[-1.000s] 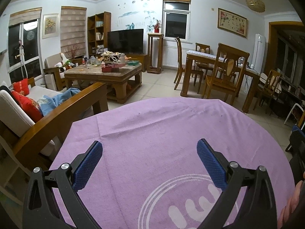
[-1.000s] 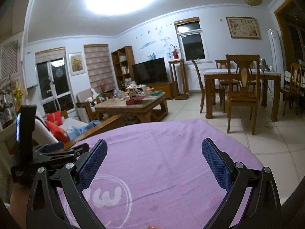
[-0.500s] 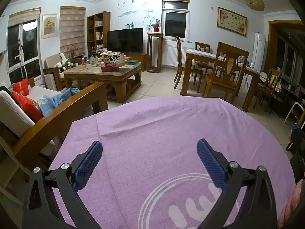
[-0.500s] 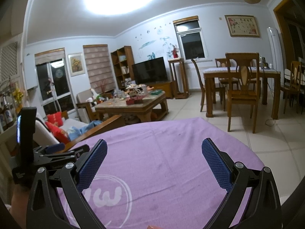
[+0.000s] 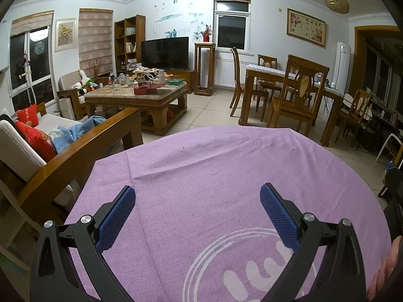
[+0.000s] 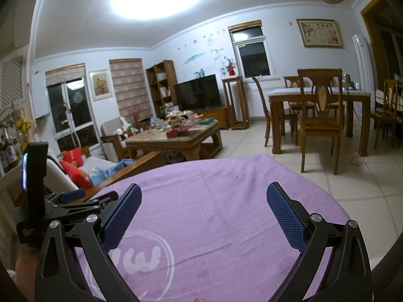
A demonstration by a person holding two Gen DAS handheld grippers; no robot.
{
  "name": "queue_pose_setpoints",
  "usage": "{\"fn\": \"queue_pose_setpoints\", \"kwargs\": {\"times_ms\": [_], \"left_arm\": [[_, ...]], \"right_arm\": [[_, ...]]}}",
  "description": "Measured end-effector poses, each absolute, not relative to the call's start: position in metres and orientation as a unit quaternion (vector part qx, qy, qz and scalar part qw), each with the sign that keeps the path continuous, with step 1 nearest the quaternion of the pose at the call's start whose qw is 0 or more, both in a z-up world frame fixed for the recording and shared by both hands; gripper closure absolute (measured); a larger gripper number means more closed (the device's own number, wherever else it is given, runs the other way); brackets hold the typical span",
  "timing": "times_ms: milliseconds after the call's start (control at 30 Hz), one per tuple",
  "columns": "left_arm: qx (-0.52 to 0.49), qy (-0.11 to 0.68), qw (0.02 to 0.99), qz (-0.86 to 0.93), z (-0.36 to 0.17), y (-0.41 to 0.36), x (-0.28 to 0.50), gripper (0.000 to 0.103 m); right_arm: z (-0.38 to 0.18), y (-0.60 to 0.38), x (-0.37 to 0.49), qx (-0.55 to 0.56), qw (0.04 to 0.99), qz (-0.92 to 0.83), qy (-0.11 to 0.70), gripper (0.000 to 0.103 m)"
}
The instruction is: Collect trash
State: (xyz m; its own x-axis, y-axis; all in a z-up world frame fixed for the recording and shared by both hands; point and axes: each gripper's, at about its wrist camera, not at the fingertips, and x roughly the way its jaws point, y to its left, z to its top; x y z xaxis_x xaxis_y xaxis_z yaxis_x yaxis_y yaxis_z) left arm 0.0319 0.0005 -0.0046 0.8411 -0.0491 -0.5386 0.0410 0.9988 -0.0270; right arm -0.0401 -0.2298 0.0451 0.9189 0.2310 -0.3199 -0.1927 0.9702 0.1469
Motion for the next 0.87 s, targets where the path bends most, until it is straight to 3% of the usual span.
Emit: {"fn": "queue_pose_setpoints", "kwargs": {"times_ms": [867], "left_arm": [[-0.024,0.278,0.959,-0.046,-0.005,0.019,0.049,0.005]], "right_arm": [[0.05,-0.231,-0.041,0.057,0.978,0.108,0.17,0.005]]}}
